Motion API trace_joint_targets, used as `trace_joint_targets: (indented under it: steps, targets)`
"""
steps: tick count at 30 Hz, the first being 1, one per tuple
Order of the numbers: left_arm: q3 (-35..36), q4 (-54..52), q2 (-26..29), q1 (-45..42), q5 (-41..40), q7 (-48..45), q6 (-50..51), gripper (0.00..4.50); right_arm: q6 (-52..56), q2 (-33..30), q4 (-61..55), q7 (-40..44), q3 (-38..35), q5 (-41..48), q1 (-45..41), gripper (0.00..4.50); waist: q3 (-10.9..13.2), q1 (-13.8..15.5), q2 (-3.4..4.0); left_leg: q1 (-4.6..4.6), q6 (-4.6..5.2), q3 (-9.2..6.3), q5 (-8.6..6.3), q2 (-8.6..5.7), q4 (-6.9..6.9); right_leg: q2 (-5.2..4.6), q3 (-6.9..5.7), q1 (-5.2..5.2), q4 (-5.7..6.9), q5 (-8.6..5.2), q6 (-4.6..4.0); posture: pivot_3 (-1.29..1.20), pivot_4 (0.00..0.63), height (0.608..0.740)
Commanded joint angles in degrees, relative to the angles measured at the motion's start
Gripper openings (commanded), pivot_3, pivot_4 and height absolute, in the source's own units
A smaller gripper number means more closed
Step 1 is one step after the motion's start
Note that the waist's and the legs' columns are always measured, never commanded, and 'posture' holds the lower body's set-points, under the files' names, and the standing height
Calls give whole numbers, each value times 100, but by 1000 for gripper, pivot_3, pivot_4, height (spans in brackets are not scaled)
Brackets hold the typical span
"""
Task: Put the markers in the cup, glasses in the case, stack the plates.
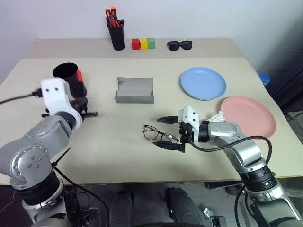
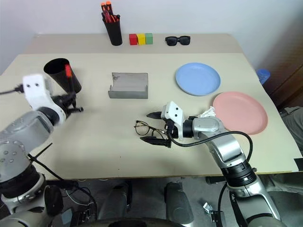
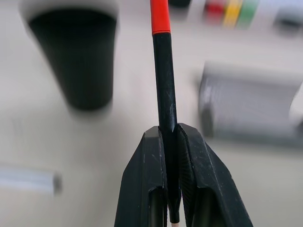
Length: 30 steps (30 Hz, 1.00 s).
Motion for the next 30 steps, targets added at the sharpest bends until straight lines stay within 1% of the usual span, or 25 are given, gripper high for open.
trace_joint_targets:
  steps: [1,4,7,10,13,15,18,21,25,30]
  targets:
    - [-457,451,493,-314,1152,-201,-1443,11,-144,149,-59,-67,-57,8,-209,4500,0,0,0,1,0,0,0,0,0,0,0,0,1,0,0,0,150,740]
    - [-1013,1716,743,-769,2442,-51,-2995,11,-187,408,-15,-262,-66,-10,-393,4500,0,1,1,3,-2,0,2,0,0,2,0,0,2,1,-2,0,150,740]
    - [-1342,2957,702,-1176,3226,-80,-4433,11,-321,800,116,-623,-118,-109,-634,4500,0,8,0,-1,-2,1,2,0,0,2,0,1,-3,2,0,0,150,740]
    - [-1410,4176,515,-1604,3530,-169,-5489,11,-470,1286,293,-1071,-128,-220,-912,4500,0,24,1,-5,-3,1,3,0,-7,1,-1,-4,-4,11,18,0,150,740]
    - [-1457,5082,351,-1830,3704,-318,-6359,11,-567,1671,361,-1375,-82,-295,-1082,4500,0,26,1,-5,-7,0,5,1,-16,1,-5,-9,-2,14,23,0,150,740]
    - [-1402,5575,222,-1963,3711,-376,-6781,11,-587,1882,354,-1536,-74,-307,-1139,4500,0,27,1,-5,-7,0,6,1,-22,1,-5,-11,-2,23,41,0,150,740]
    - [-1414,6270,160,-2141,3844,-418,-7269,11,-660,2080,434,-1734,-80,-374,-1204,4500,0,28,1,-7,-7,0,6,2,-25,1,-7,-15,-1,24,43,0,150,740]
    - [-1410,6675,96,-2237,3887,-461,-7532,11,-818,2205,563,-1952,-65,-542,-1258,4500,0,27,1,-8,-8,0,7,2,-25,1,-8,-14,0,25,45,0,150,740]
    - [-1400,6955,10,-2246,3916,-450,-7715,11,-938,2313,717,-2159,-82,-673,-1319,4500,0,23,1,-7,-14,0,11,2,-25,1,-8,-15,3,26,46,0,150,740]
    - [-1354,7037,-65,-2147,3931,-394,-7770,11,-1017,2390,833,-2343,-140,-740,-1349,4500,0,18,1,-7,-16,0,12,2,-25,1,-8,-15,5,27,48,0,150,740]
